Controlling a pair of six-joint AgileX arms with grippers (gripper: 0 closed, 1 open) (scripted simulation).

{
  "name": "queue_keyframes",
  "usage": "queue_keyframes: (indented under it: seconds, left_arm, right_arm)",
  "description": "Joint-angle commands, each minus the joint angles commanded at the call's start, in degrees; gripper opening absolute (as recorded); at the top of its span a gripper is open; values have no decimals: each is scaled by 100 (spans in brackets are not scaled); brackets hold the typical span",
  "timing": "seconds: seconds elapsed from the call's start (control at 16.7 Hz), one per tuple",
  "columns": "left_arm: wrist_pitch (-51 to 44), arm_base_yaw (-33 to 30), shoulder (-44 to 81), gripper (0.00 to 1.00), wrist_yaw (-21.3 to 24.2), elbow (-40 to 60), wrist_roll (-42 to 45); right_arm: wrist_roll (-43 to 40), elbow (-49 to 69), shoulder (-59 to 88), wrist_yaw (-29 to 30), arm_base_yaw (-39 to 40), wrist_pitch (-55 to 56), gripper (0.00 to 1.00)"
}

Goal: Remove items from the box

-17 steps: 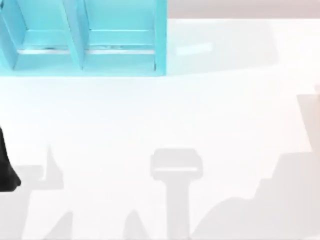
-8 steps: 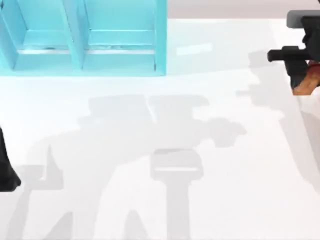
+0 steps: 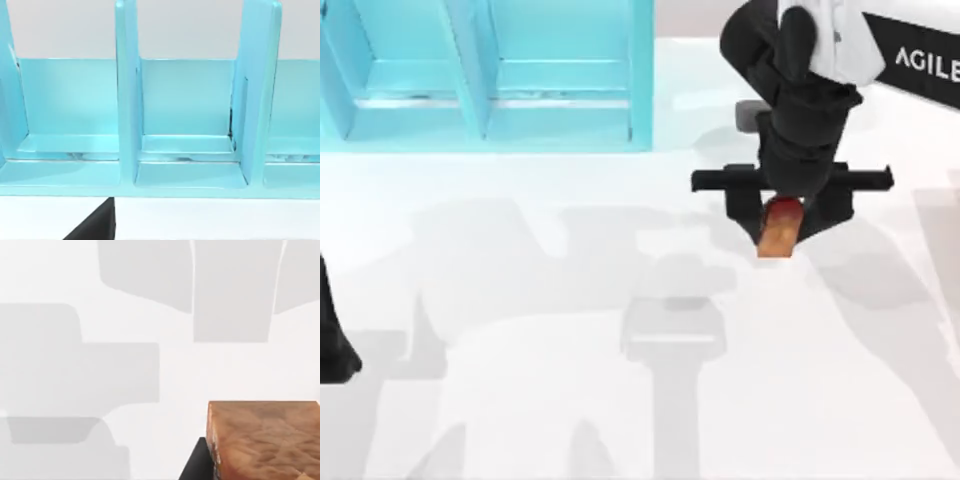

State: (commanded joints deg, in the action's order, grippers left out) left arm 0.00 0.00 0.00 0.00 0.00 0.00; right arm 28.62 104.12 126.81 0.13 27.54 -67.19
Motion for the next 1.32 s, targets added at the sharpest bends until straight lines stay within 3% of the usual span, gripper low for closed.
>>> queue_keyframes:
  seconds: [1.02,1.32]
  left_arm:
    - [0,0,0,100,0,0,0]
    - [0,0,0,100,0,0,0]
  right_arm:
    - [39,-625,273,5,2,878,0]
    - [39,-625,273,5,2,878,38]
